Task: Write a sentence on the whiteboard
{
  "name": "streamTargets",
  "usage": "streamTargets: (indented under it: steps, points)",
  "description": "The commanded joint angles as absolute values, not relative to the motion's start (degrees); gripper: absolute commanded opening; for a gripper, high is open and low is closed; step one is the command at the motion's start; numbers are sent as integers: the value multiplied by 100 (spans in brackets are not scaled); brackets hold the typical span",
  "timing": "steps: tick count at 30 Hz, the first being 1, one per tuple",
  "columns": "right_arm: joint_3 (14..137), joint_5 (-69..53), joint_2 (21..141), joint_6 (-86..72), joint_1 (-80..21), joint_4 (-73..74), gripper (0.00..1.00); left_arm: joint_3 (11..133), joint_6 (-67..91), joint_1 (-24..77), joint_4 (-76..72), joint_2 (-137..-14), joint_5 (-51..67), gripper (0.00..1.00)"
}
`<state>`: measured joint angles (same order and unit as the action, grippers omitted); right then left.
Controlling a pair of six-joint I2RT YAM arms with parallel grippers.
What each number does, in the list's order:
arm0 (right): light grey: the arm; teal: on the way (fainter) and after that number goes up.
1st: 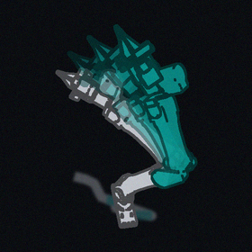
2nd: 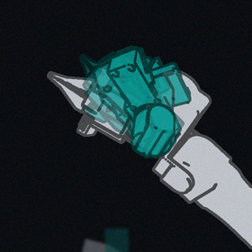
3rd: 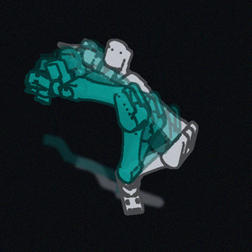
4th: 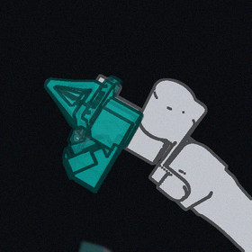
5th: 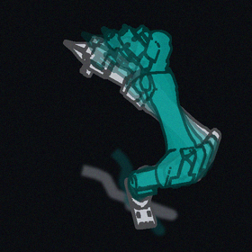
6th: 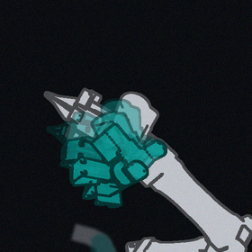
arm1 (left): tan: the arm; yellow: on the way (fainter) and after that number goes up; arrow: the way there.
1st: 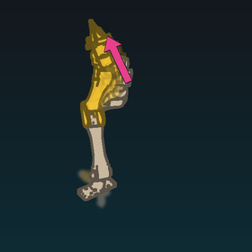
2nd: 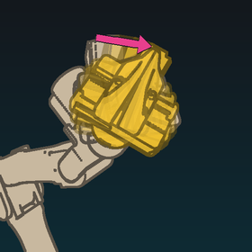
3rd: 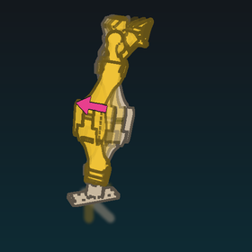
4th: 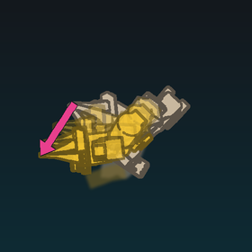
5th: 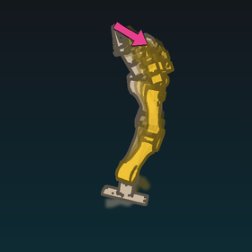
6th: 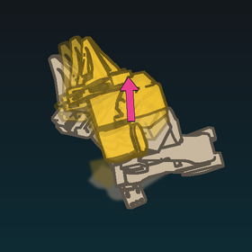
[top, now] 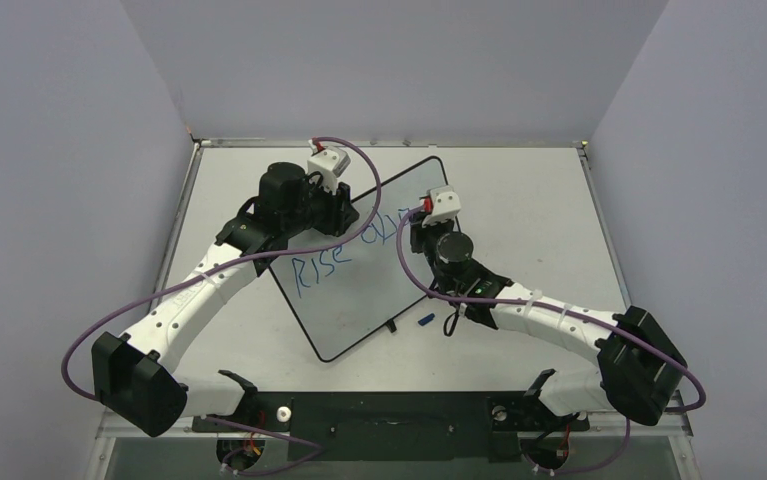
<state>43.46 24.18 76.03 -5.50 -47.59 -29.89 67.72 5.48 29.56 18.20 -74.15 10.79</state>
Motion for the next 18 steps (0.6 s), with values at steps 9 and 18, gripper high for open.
streamTargets:
  steps: [9, 18]
  points:
    - [4049, 2184, 7497, -979, -4729, -2975, 0, 6913, 475, 2971, 1206, -7137, 1204, 0]
    - [3926, 1691, 6898, -988, -4726, -3047, 0, 6910, 474, 2970, 1212, -7158, 1220, 0]
